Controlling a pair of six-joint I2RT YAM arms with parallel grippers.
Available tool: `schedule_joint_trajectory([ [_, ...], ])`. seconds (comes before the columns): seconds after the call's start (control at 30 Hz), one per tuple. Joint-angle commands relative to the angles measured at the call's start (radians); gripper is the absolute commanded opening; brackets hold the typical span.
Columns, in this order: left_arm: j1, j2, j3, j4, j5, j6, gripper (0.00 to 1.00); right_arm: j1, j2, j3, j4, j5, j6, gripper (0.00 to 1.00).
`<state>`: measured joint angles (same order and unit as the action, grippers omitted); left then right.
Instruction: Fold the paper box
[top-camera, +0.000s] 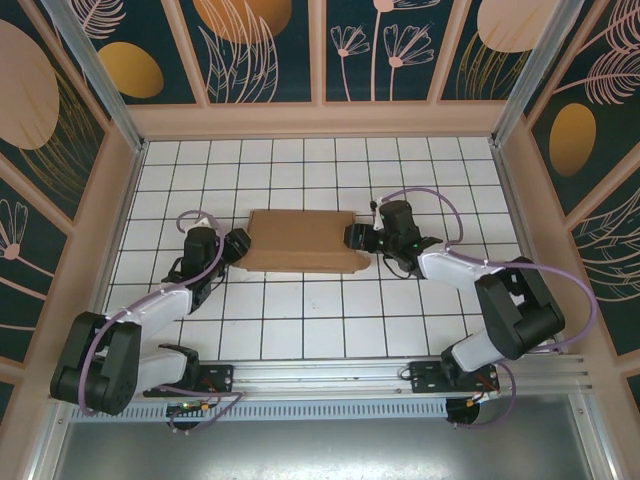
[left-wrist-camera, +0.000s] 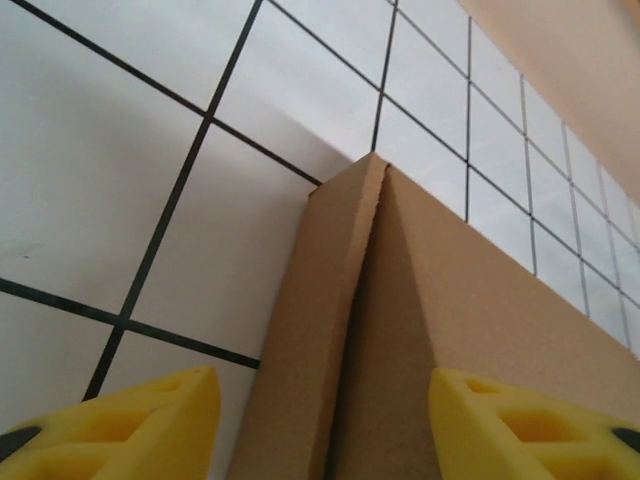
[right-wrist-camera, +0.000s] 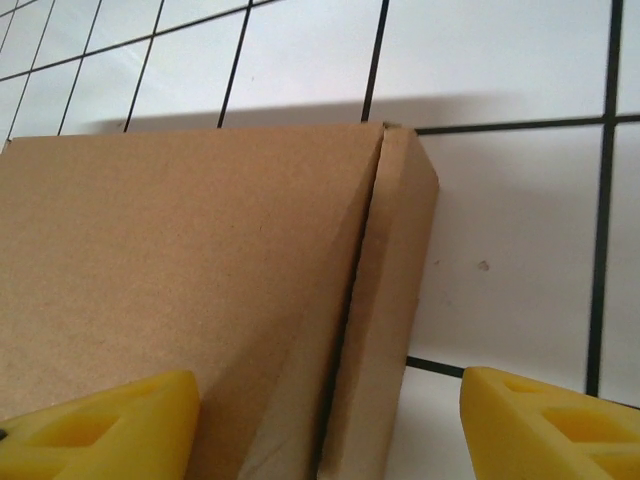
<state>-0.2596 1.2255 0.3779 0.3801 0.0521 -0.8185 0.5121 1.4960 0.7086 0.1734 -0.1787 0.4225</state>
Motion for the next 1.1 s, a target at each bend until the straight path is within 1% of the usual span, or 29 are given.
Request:
schedule_joint_trajectory([
  [0.0,0.006,-0.006,-0.025,0.128,0.041,-0.033,0.57,-0.001,0.033,-0.013,0.041,-0.053,0.034,0.7],
  [0.1,0.006,0.01,-0.035,0.116,0.024,-0.04,0.56,0.0,0.056,-0.022,0.052,-0.044,0.042,0.67],
  [0.3,0.006,0.076,-0.112,0.215,0.044,-0.117,0.52,0.002,0.101,-0.054,0.088,-0.038,0.062,0.61],
  [0.4,0.006,0.092,-0.118,0.215,0.038,-0.119,0.49,0.004,0.12,-0.057,0.086,-0.032,0.062,0.57],
  [0.5,0.006,0.107,-0.12,0.215,0.032,-0.117,0.43,0.008,0.131,-0.063,0.09,-0.016,0.065,0.49],
  [0.57,0.006,0.129,-0.119,0.219,0.034,-0.122,0.37,0.011,0.137,-0.062,0.09,-0.006,0.072,0.42],
  [0.63,0.005,0.152,-0.114,0.223,0.039,-0.125,0.32,0.014,0.144,-0.06,0.09,-0.005,0.08,0.39],
  [0.73,0.005,0.175,-0.107,0.23,0.048,-0.131,0.3,0.022,0.144,-0.057,0.089,-0.01,0.095,0.37],
  [0.9,0.0,0.195,-0.06,0.186,0.045,-0.113,0.31,0.029,0.115,-0.057,0.076,0.006,0.119,0.38],
  [1.0,-0.001,0.158,-0.054,0.146,0.018,-0.111,0.42,0.028,0.091,-0.054,0.048,0.049,0.108,0.41],
  [1.07,-0.001,0.083,-0.045,0.076,-0.046,-0.092,0.47,0.023,0.068,-0.057,0.035,0.077,0.094,0.42],
])
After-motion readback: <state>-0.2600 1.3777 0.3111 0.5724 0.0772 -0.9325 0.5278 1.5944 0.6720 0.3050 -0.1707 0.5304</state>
